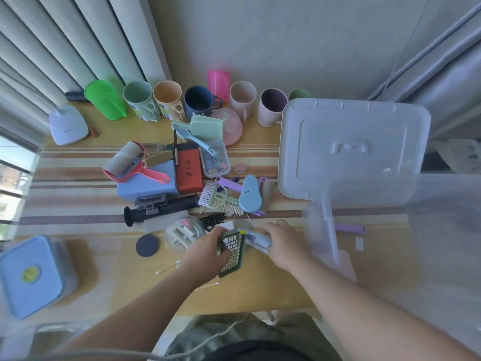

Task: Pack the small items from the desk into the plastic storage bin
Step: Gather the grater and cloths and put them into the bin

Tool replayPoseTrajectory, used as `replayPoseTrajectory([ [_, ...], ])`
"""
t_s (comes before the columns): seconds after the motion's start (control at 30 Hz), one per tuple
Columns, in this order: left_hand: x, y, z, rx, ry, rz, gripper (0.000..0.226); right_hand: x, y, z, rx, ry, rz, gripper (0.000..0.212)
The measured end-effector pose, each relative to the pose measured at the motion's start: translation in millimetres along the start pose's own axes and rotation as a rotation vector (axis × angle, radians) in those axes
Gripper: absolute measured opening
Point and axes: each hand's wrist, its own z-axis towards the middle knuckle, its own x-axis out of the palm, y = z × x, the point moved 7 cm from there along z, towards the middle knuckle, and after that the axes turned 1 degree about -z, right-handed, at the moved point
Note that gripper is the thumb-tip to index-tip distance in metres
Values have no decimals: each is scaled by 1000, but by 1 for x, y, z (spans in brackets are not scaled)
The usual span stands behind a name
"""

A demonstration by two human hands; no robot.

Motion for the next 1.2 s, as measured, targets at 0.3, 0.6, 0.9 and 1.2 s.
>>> replayPoseTrajectory([
  [0.3,5,-16,-18,86,-42,192,30,-22,-4,-2,97,-170,-89,60],
  [0.6,57,-3,-40,82,-83,374,76,25,-13,-5,118,138,-305,102],
  [0.9,59,3,-32,27,-133,488,100,20,-2,1,121,54,-163,55],
  [1.2,33,-16,-32,5,-131,404,100,-80,36,-61,-228,-109,240,41],
])
